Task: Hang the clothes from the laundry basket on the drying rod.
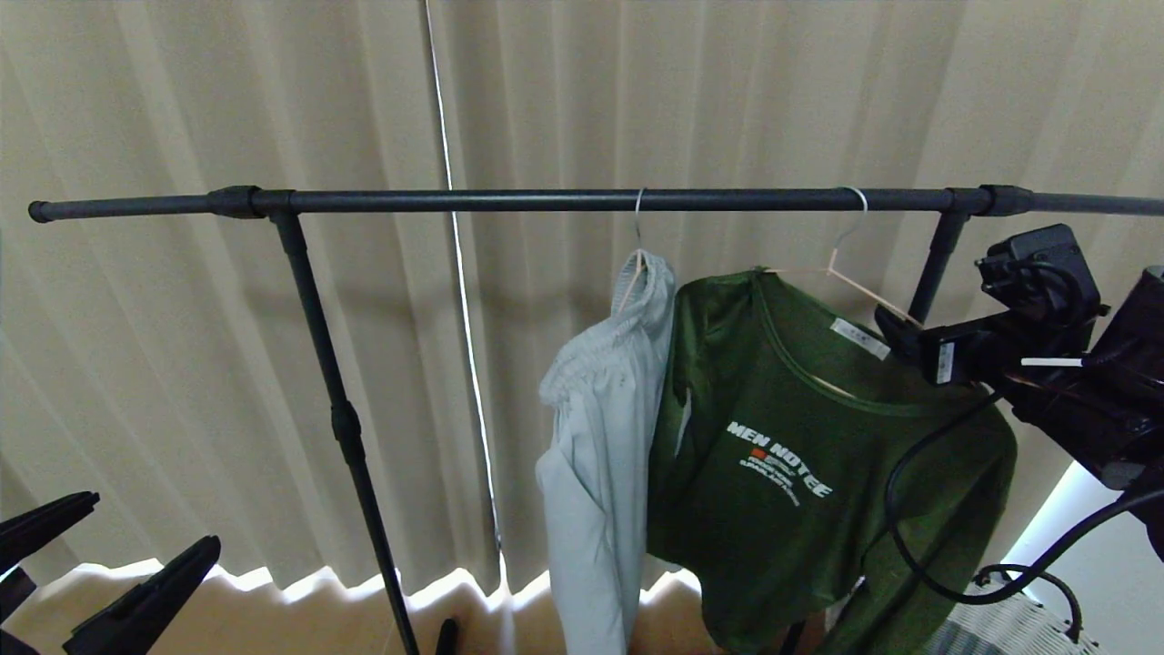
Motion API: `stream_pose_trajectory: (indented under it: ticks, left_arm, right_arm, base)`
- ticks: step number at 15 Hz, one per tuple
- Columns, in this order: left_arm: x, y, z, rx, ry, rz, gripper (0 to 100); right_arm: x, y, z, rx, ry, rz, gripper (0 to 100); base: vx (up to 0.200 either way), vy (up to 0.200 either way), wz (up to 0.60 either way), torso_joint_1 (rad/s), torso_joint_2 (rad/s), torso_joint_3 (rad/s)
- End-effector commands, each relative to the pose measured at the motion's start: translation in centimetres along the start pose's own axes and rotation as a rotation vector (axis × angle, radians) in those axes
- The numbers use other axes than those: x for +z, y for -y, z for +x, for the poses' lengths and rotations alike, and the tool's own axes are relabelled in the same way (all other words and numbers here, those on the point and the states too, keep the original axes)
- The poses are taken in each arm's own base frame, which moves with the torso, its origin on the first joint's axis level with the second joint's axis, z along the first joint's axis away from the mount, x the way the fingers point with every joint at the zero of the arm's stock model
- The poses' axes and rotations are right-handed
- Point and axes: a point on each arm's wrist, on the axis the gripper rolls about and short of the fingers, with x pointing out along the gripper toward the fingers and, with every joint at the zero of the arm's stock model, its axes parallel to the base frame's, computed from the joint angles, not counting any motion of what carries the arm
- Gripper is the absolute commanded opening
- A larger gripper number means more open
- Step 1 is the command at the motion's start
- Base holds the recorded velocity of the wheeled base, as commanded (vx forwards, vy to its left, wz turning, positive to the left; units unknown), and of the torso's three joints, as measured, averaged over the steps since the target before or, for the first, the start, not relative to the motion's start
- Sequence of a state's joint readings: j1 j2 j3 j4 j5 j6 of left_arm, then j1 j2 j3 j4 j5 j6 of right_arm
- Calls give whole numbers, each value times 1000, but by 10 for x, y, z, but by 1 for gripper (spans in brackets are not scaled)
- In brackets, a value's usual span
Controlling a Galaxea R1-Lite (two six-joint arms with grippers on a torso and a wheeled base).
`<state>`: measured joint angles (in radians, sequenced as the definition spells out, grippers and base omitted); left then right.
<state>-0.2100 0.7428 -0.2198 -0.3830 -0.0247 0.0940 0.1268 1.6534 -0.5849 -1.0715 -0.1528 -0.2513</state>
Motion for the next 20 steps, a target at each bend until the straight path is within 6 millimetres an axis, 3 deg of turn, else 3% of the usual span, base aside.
stream_pose_trajectory:
  ticks: [1,8,11,12,14,16,17,20]
  left_arm:
    - [0,0,0,0,0,1,100]
    - [1,0,-2,1,13,3,100]
    - [1,0,-4,2,23,17,100]
    - [2,0,-9,7,54,21,100]
    - [4,0,-24,15,135,41,100]
    - [3,0,-30,18,157,43,100]
    - [-9,1,-37,31,167,41,100]
    - [-32,0,-42,176,87,32,100]
  right_arm:
    - [-7,-1,-5,39,8,6,100]
    - [-5,-2,-7,112,196,22,100]
    - [-7,-2,-17,116,296,49,100]
    - [-15,-4,-29,135,255,74,100]
    - [-3,2,-57,139,308,88,100]
    - [4,5,-65,146,345,88,100]
    - [8,8,-82,150,373,85,100]
    - [-15,9,-127,171,305,84,100]
  base:
    - [0,0,0,0,0,0]
    - [0,0,0,0,0,0]
    - [0,0,0,0,0,0]
    - [0,0,0,0,0,0]
    - [0,0,0,0,0,0]
    - [0,0,0,0,0,0]
    - [0,0,0,0,0,0]
    - [0,0,0,0,0,0]
